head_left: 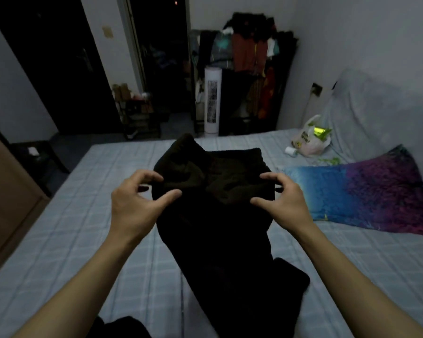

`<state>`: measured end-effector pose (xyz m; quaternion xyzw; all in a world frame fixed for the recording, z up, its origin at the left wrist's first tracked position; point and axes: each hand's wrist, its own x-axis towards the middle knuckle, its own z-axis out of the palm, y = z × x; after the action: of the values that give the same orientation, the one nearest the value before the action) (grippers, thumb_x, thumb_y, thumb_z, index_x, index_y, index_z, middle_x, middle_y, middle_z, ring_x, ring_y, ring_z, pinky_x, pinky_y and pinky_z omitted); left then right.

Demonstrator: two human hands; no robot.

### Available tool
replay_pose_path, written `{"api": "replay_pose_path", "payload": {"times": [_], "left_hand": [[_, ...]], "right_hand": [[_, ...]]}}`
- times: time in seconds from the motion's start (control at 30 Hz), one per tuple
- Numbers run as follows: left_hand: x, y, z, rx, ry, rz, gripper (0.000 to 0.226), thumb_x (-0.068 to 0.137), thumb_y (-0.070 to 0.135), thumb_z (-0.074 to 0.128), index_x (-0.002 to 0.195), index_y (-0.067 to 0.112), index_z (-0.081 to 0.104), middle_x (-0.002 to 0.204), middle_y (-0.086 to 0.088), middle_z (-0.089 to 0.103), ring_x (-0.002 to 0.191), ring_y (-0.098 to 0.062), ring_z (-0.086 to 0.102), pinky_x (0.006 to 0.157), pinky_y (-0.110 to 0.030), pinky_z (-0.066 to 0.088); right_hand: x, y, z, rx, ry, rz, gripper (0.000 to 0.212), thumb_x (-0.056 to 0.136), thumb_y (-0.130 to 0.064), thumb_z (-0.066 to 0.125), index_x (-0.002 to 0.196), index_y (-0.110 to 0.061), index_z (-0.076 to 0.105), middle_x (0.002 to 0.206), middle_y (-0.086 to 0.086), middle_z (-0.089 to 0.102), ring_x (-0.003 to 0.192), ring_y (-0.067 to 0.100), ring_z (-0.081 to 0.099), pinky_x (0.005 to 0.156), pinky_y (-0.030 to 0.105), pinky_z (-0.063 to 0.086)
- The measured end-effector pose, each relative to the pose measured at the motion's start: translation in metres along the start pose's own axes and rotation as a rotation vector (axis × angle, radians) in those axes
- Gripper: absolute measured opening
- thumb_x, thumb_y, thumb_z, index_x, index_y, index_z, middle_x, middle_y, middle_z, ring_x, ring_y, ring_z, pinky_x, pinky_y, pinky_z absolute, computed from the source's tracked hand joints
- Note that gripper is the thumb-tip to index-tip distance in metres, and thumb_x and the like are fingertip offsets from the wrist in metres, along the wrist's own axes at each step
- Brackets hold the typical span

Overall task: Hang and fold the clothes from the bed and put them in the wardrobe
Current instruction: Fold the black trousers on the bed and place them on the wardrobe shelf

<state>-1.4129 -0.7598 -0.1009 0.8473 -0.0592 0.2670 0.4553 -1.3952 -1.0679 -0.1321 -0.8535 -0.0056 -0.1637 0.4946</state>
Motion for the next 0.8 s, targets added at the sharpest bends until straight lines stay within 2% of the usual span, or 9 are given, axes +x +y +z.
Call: {"api": "replay_pose_path", "payload": {"times": [0.1,0.17,0.27,0.33,0.37,0.43,0.53,0.67,0.8], "left_hand": [[-0.022,0.007,-0.011,0.016,0.017,-0.081,0.032,0.071,0.016,0.087,0.079,0.022,0.057,0.076,0.004,0.063,0.073,-0.015,0.064,0.066,-0.035,0.054],[-0.036,0.007,-0.018,0.008,-0.044,-0.263,0.041,0.071,0.009,0.083,0.094,0.020,0.052,0.083,-0.002,0.063,0.075,-0.020,0.064,0.067,-0.039,0.055],[-0.058,-0.001,-0.035,-0.052,-0.292,-0.628,0.071,0.067,0.002,0.080,0.127,0.010,0.044,0.103,-0.008,0.068,0.089,-0.023,0.069,0.076,-0.041,0.058],[-0.079,-0.007,-0.047,-0.023,-0.492,-0.779,0.076,0.057,0.008,0.088,0.124,0.002,0.053,0.104,-0.011,0.072,0.090,-0.024,0.072,0.075,-0.035,0.058],[-0.094,-0.009,-0.052,0.008,-0.568,-0.816,0.066,0.057,0.012,0.091,0.115,0.001,0.062,0.097,-0.010,0.075,0.085,-0.023,0.073,0.071,-0.032,0.058],[-0.127,-0.018,-0.056,0.107,-0.621,-0.820,0.039,0.068,0.022,0.091,0.096,0.005,0.071,0.082,-0.006,0.074,0.072,-0.020,0.072,0.062,-0.028,0.053],[-0.171,-0.029,-0.062,0.251,-0.590,-0.771,0.019,0.075,0.022,0.084,0.086,0.013,0.071,0.080,-0.005,0.073,0.071,-0.018,0.071,0.062,-0.028,0.054],[-0.199,-0.030,-0.081,0.254,-0.538,-0.704,0.011,0.075,0.013,0.074,0.080,0.021,0.068,0.080,-0.005,0.071,0.073,-0.019,0.069,0.062,-0.028,0.052],[-0.206,-0.028,-0.114,0.127,-0.462,-0.632,0.007,0.078,0.006,0.069,0.078,0.012,0.066,0.073,-0.005,0.070,0.068,-0.021,0.068,0.062,-0.031,0.050]], "right_hand": [[-0.018,-0.021,-0.011,0.126,0.001,0.022,0.029,0.066,-0.024,0.089,0.084,-0.016,0.067,0.084,-0.010,0.066,0.080,0.003,0.059,0.075,0.020,0.047],[-0.030,-0.018,-0.012,0.095,0.053,0.039,0.033,0.068,-0.018,0.087,0.072,-0.012,0.055,0.067,-0.002,0.056,0.062,0.011,0.051,0.063,0.030,0.043],[-0.050,-0.004,-0.010,-0.003,-0.120,0.230,0.038,0.070,-0.012,0.080,0.093,-0.015,0.050,0.077,0.004,0.057,0.068,0.017,0.056,0.063,0.033,0.046],[-0.068,0.006,-0.003,0.003,-0.309,0.347,0.037,0.070,-0.012,0.072,0.103,-0.016,0.056,0.085,0.009,0.065,0.071,0.019,0.065,0.061,0.030,0.051],[-0.077,0.010,0.002,-0.033,-0.382,0.346,0.030,0.069,-0.014,0.070,0.098,-0.015,0.062,0.084,0.008,0.067,0.070,0.017,0.066,0.059,0.028,0.051],[-0.099,0.016,0.009,-0.141,-0.489,0.291,0.013,0.069,-0.015,0.073,0.082,-0.014,0.069,0.077,0.004,0.069,0.068,0.014,0.065,0.058,0.025,0.049],[-0.135,0.014,0.018,-0.209,-0.559,0.234,0.022,0.066,-0.031,0.086,0.077,-0.018,0.070,0.076,0.002,0.071,0.071,0.012,0.067,0.061,0.024,0.047],[-0.177,-0.004,0.025,-0.245,-0.487,0.160,0.024,0.074,-0.036,0.081,0.071,-0.021,0.063,0.069,-0.003,0.064,0.063,0.004,0.059,0.049,0.011,0.038],[-0.203,-0.034,0.026,-0.235,-0.317,0.063,0.014,0.080,-0.028,0.077,0.082,-0.018,0.067,0.077,-0.005,0.066,0.072,0.003,0.061,0.061,0.017,0.039]]}}
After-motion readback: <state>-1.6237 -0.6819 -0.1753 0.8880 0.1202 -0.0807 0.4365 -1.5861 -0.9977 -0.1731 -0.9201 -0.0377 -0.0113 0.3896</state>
